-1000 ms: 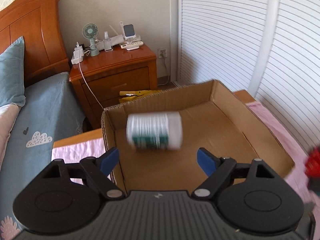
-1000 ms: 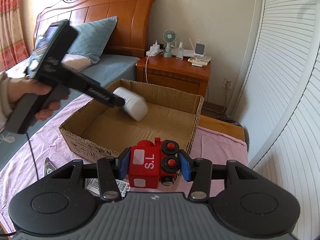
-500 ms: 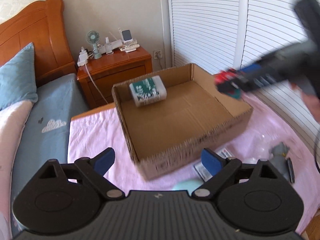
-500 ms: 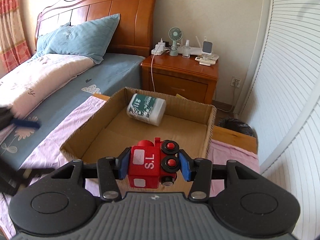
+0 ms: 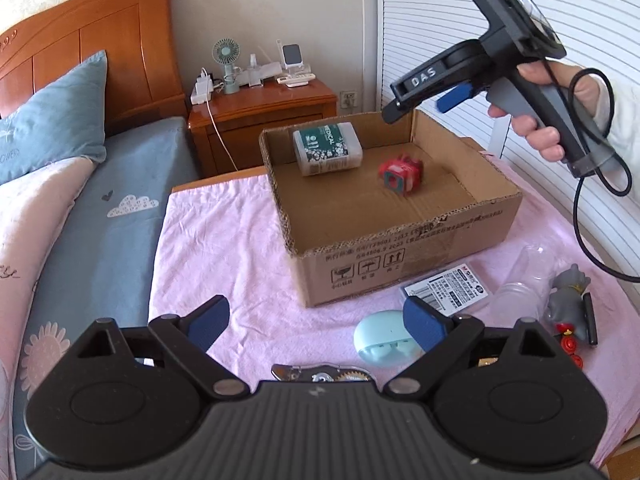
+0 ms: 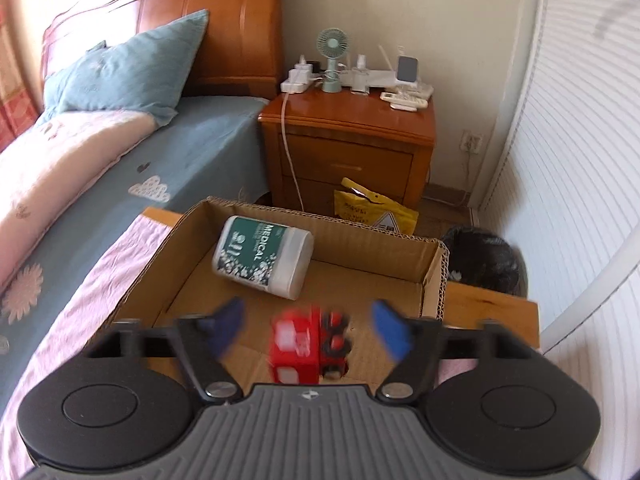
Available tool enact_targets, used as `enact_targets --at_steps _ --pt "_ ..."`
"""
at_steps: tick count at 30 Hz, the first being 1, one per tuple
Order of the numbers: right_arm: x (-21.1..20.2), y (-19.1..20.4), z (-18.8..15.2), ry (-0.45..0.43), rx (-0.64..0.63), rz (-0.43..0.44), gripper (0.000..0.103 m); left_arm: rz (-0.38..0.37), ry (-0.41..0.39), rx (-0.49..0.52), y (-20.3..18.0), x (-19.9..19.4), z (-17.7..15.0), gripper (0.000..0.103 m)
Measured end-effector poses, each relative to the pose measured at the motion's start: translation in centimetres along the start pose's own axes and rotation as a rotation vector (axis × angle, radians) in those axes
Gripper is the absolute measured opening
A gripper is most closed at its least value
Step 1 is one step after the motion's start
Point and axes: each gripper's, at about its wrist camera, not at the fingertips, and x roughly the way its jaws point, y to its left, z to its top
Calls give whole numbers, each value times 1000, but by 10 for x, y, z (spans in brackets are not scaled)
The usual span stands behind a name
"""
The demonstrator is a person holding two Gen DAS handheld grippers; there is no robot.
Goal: Organize rigid objects
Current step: 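Move the left tool back toward the tape dispenser while the right tool approaches the black timer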
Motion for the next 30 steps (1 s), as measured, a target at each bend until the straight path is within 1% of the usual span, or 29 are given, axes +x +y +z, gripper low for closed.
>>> enact_targets --at_steps 2,4,5,11,14,15,17,21,27,30 --pt "-5 0 -6 2 0 3 96 -2 3 8 0 -1 -2 94" --pt "-12 0 -12 4 0 0 99 -1 10 5 -1 -3 -3 94" --pt "-16 -1 -15 1 1 -2 103 -2 13 6 -2 -4 -3 94" --pt "-49 0 -34 -5 25 -9 103 -3 3 4 -4 -20 -7 94" --pt "-67 2 -47 -13 30 -15 103 15 -3 10 -6 -31 -10 94" --pt "-74 2 -52 -17 31 -16 103 23 -8 14 -7 -34 -11 96" --pt "-85 3 -64 -17 29 -20 103 38 -25 17 -8 -41 -13 100" --pt "-105 6 -92 -18 35 -34 103 64 -49 2 -9 -48 -20 100" --pt "-121 2 -142 -4 79 -54 103 65 -44 -28 -13 -47 -35 100" --pt "-123 -5 -169 16 137 -49 103 66 -39 -44 -17 -45 -42 100"
